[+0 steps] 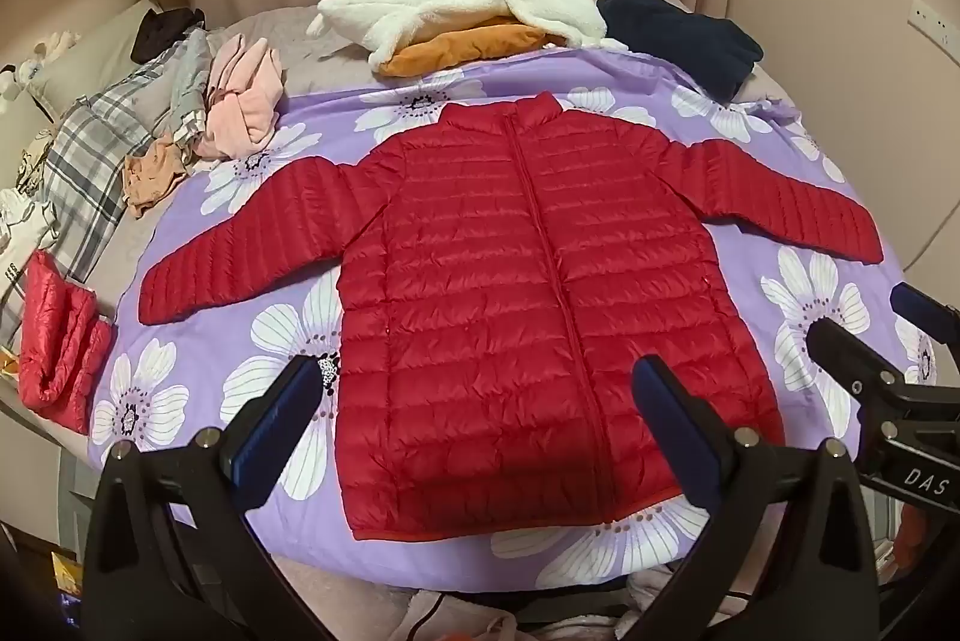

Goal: Fold large clothes

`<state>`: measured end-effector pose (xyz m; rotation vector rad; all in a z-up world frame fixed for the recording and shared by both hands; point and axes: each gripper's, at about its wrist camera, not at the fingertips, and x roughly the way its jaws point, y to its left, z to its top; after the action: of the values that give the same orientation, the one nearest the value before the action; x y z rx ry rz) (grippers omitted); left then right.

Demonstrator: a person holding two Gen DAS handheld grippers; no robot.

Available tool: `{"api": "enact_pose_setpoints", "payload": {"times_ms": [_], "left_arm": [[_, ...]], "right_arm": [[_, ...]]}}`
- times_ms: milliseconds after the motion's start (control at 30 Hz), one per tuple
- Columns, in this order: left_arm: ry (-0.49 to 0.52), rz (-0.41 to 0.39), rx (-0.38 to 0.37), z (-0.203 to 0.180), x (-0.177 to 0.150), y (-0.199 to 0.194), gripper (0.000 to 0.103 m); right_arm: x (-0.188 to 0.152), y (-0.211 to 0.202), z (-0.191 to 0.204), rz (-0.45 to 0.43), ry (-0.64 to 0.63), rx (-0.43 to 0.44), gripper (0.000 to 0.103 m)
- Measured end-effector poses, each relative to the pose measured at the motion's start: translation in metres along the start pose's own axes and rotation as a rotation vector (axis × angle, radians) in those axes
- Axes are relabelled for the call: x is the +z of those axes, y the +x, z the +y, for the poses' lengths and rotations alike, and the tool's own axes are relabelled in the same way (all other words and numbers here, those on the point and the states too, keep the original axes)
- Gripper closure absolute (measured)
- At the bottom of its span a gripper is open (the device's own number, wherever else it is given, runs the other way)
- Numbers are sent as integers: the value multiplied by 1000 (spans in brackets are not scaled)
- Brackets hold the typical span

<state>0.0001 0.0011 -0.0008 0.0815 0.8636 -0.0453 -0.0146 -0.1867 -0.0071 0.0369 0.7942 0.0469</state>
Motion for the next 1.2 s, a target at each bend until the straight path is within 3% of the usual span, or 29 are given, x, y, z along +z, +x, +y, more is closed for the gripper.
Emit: {"api": "enact_pose_setpoints", "payload": {"times_ms": [1200], "left_arm": [[14,15,10,3,-1,2,0]], "right_arm": [[2,1,2,-2,-8,2,1]]}}
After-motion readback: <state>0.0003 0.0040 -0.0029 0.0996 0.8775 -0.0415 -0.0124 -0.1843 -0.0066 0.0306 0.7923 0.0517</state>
